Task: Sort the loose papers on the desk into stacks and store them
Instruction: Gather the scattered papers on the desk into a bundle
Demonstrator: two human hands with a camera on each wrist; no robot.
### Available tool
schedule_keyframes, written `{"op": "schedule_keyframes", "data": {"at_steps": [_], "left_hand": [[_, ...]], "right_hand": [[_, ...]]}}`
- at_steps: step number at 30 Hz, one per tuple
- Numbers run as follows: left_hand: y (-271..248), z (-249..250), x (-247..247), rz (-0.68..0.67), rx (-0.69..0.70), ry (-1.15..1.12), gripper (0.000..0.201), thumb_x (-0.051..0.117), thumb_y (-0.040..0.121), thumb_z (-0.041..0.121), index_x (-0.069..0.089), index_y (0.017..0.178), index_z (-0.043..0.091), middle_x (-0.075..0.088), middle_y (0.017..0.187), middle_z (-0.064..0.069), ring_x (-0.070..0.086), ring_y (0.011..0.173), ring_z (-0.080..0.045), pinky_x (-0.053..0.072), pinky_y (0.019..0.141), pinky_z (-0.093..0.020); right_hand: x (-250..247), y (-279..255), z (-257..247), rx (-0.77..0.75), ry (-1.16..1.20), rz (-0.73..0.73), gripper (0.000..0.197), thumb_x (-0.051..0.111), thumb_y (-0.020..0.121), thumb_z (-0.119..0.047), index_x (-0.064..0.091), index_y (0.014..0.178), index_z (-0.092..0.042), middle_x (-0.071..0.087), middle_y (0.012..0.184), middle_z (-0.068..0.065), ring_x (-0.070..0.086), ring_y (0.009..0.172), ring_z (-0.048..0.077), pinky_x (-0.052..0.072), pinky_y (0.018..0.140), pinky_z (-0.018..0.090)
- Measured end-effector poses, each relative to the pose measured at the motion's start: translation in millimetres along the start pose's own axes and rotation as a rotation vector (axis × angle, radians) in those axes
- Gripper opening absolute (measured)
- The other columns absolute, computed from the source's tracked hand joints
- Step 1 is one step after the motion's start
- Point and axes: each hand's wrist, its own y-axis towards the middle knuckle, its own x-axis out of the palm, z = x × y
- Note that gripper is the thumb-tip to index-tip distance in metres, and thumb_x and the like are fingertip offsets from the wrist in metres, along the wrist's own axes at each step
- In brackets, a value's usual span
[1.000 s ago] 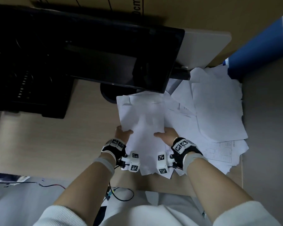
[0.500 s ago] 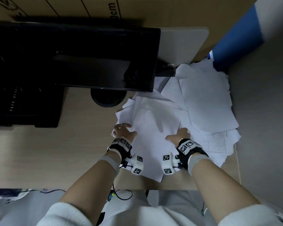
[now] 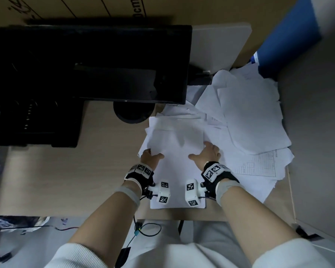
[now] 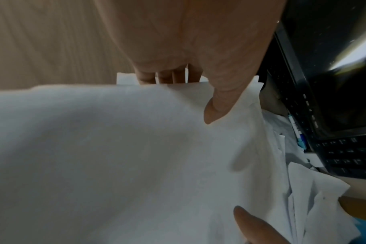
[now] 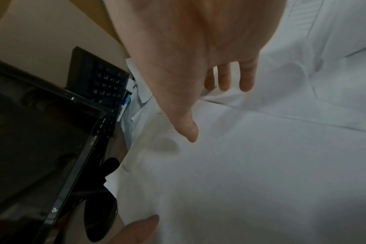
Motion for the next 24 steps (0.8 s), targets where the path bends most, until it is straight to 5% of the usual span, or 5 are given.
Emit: {"op": "schedule_keyframes", "data": {"at_steps": [4, 7, 11, 19, 24], "left_hand": [[3.2, -2.6, -3.7, -0.052, -0.017, -0.045, 0.041, 0.073, 0.086, 0.015, 0.064, 0.124, -0.001, 0.068, 0.115, -0.013, 0.063, 0.097, -0.027, 0.046, 0.080, -0.030], [7.4, -2.6, -9.2, -0.089, -0.054, -0.036, 0.046, 0.075, 0.085, 0.019, 0.063, 0.126, 0.000, 0.068, 0.119, -0.014, 0.065, 0.102, -0.031, 0.049, 0.080, -0.033], [7.3, 3.4, -12.6, -0.064, -0.020, 0.036, 0.043, 0.067, 0.091, 0.010, 0.055, 0.130, -0.004, 0.062, 0.120, -0.016, 0.060, 0.113, -0.033, 0.042, 0.081, -0.030], [10.6, 23.4, 11.1, -0.089, 0.084, 0.325, 0.058, 0.070, 0.089, 0.027, 0.050, 0.142, 0.013, 0.047, 0.142, -0.018, 0.051, 0.126, -0.037, 0.048, 0.101, -0.042], [10.0, 25.7, 18.0, -0.138, 0.052, 0.304, 0.084, 0.077, 0.084, 0.030, 0.031, 0.152, 0.012, 0.037, 0.150, -0.013, 0.046, 0.133, -0.036, 0.043, 0.106, -0.043]], "right_hand": [[-4.0, 5.8, -8.8, 0.102, 0.070, -0.049, 0.091, 0.081, 0.077, -0.027, 0.024, 0.146, -0.006, 0.040, 0.142, 0.016, 0.053, 0.117, 0.038, 0.049, 0.089, 0.043], [-4.7, 11.5, -9.8, 0.081, 0.068, -0.133, 0.086, 0.080, 0.063, -0.047, 0.048, 0.134, -0.010, 0.064, 0.120, 0.008, 0.064, 0.097, 0.029, 0.052, 0.086, 0.037], [10.1, 23.8, 5.0, 0.060, 0.075, -0.131, 0.087, 0.068, 0.056, -0.062, 0.058, 0.130, -0.018, 0.065, 0.124, 0.006, 0.058, 0.114, 0.034, 0.045, 0.102, 0.046], [-7.9, -6.0, 28.5, 0.319, 0.355, 0.027, 0.081, 0.063, 0.095, -0.016, 0.009, 0.154, 0.000, 0.038, 0.151, 0.015, 0.044, 0.134, 0.033, 0.038, 0.108, 0.038], [-3.9, -13.6, 39.5, 0.319, 0.314, 0.035, 0.102, 0.079, 0.082, -0.031, 0.012, 0.153, -0.003, 0.032, 0.153, 0.019, 0.041, 0.136, 0.037, 0.038, 0.108, 0.046]]}}
